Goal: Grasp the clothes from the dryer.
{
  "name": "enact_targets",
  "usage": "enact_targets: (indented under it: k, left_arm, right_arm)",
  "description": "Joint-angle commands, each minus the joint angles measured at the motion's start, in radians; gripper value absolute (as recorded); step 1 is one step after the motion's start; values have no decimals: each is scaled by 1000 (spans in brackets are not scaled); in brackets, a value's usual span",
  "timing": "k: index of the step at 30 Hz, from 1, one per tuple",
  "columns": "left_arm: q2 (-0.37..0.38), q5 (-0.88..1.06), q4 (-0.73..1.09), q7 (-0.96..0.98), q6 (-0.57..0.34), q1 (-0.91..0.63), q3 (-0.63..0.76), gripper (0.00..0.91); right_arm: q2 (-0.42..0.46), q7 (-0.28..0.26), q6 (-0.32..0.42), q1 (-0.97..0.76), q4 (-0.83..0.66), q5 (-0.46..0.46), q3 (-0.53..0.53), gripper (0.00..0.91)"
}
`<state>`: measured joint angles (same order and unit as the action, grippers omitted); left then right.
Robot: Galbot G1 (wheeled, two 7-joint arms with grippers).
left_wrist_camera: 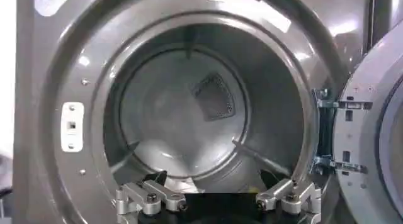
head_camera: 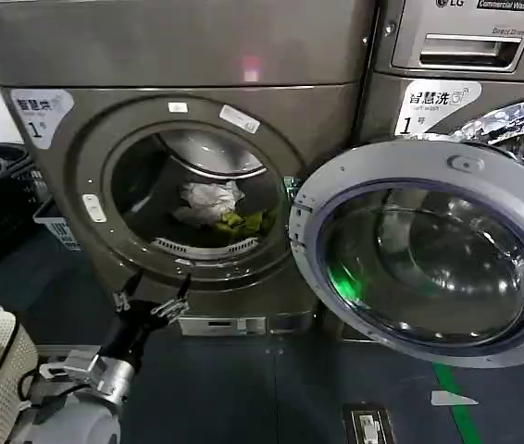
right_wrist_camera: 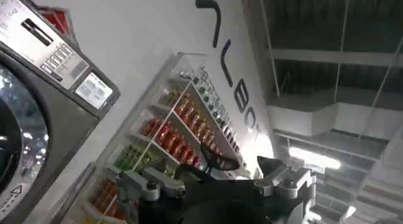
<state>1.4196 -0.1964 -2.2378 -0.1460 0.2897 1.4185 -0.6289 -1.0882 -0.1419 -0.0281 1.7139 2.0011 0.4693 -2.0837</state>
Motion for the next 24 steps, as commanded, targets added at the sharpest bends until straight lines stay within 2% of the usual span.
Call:
enact_targets:
  k: [1, 14, 24]
  left_arm:
    - [-2, -1, -6, 0, 0, 1, -3, 907]
    - [0, 7, -5, 1, -12, 9, -3, 907]
    - [-18, -27, 70, 37, -43, -96, 51, 907]
  right_arm:
    - [-1, 0, 1, -2, -1, 0, 2, 907]
    - [-1, 6, -3, 3, 0, -1, 2, 907]
    - [-5, 16, -6, 16, 7, -2, -3, 907]
